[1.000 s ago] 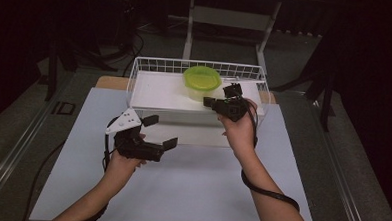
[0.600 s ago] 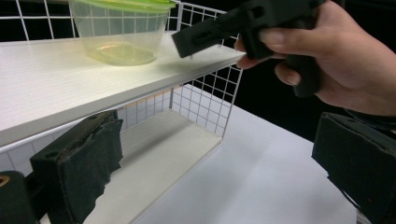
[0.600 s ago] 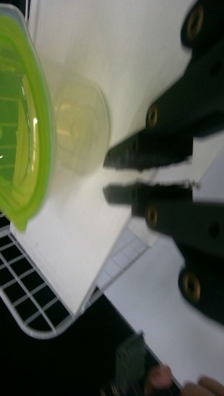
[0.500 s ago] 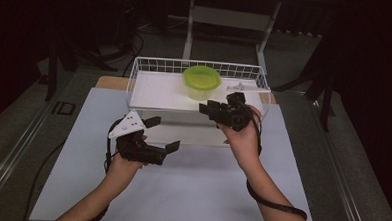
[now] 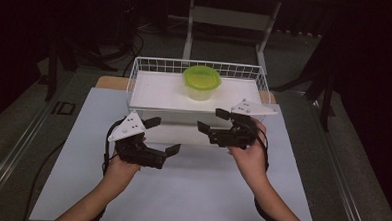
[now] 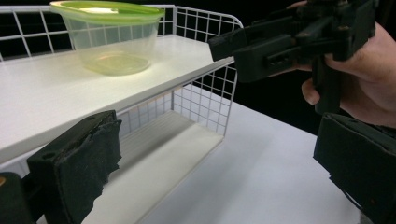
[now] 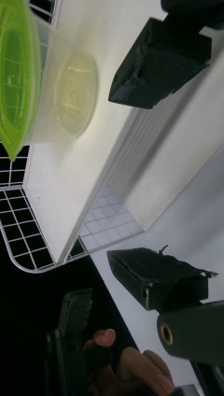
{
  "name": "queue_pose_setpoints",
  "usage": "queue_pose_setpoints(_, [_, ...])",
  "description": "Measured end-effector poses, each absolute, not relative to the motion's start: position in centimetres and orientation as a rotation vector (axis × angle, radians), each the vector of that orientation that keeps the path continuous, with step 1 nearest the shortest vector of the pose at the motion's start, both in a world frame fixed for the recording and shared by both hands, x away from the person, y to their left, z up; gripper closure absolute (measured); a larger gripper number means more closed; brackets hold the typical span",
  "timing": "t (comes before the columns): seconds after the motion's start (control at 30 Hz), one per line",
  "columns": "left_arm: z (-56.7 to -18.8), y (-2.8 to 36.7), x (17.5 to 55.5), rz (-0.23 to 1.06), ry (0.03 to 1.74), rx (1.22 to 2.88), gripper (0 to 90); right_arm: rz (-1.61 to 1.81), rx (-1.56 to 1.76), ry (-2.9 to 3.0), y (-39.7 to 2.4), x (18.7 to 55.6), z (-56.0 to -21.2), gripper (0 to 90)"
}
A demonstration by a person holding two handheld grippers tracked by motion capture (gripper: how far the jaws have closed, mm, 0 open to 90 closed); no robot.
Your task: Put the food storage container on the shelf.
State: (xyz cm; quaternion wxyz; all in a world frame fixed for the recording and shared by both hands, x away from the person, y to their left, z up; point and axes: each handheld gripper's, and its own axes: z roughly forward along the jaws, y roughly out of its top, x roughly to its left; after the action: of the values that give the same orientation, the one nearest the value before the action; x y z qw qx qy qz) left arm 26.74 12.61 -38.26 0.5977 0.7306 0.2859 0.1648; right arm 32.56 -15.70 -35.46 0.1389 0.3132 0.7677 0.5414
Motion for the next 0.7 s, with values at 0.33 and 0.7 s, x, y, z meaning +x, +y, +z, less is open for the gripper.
queue_pose_setpoints(0.33, [-39.7, 12.5, 26.2, 0.333, 0.662, 1.707, 1.4, 1.538, 0.896, 2.246, -17.2, 30.9, -37.8, 17.0])
queue_pose_setpoints(0.7, [-42.3, 12.4, 24.8, 0.319, 0.657, 1.754, 1.4, 1.542, 0.933, 2.254, -19.2, 29.0, -41.2, 17.1])
